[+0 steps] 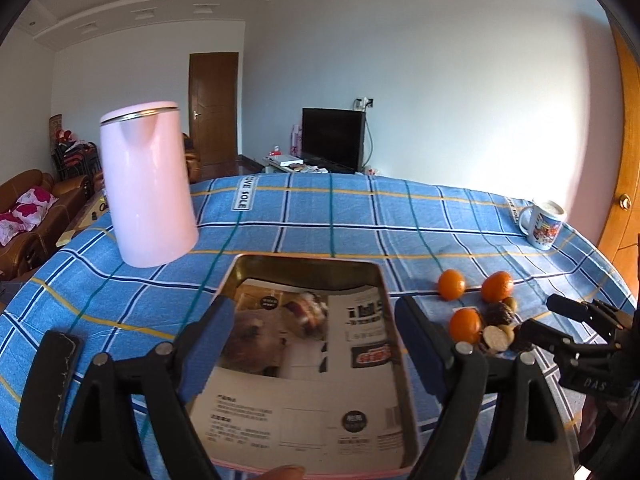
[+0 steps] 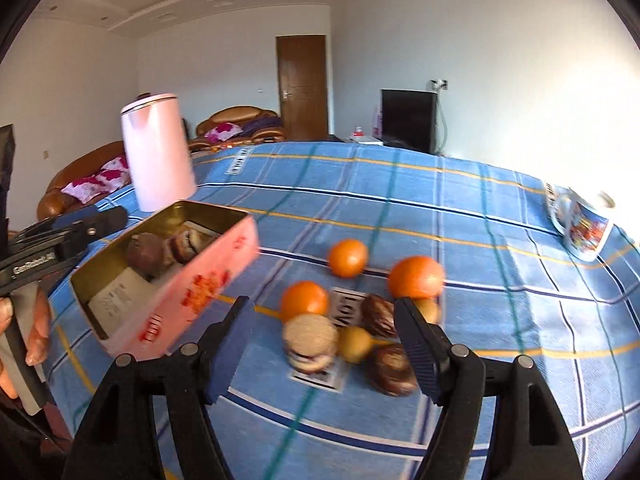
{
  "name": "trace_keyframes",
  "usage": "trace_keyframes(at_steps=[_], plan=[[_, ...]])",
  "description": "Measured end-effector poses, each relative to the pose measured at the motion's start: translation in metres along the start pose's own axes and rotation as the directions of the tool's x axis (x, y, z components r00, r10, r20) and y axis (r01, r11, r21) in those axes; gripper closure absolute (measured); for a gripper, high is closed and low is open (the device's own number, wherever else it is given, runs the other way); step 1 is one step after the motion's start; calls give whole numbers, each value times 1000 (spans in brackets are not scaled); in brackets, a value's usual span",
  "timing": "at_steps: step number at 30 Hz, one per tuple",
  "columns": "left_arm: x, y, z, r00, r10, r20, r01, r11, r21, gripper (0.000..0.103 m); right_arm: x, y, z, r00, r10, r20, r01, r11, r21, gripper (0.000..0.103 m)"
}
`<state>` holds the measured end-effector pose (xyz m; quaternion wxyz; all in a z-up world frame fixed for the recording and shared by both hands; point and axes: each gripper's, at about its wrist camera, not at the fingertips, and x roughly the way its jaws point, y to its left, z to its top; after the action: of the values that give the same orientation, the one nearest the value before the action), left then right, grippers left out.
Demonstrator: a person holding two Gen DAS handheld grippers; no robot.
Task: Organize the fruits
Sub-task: 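Grasp the round biscuit with the left tool while the right tool grasps the chocolate cake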
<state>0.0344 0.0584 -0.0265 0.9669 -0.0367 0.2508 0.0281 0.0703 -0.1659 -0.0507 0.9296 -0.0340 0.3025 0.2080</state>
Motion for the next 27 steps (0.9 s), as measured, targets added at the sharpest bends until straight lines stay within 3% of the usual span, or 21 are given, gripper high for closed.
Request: trace_keyframes(at_steps=[2, 5, 11, 13, 18, 27], plan=[[2, -19, -2, 1000, -30, -9, 30, 999, 26, 16, 1, -23, -2, 1000, -10, -27, 11, 998, 55, 29], [9, -47, -6, 997, -66, -42, 69, 996, 65, 14, 8, -36, -6, 992, -75, -97, 79, 996, 32, 29], [24, -87, -18, 990, -91, -104, 105, 986, 129, 14, 27, -47, -10, 981, 5, -192, 4, 999, 49, 29], [27, -96, -21, 988, -100, -118, 117, 983, 144, 14, 32, -50, -12, 974, 33, -222, -19, 998, 67, 35], [36, -111, -26, 980, -115, -165, 144, 975, 171, 15, 35, -49, -17, 965, 76, -250, -58, 995, 77, 43], [48, -128, -28, 959, -160, -235, 203, 964, 171, 17, 38, -54, -9, 963, 85, -257, -73, 996, 57, 46]])
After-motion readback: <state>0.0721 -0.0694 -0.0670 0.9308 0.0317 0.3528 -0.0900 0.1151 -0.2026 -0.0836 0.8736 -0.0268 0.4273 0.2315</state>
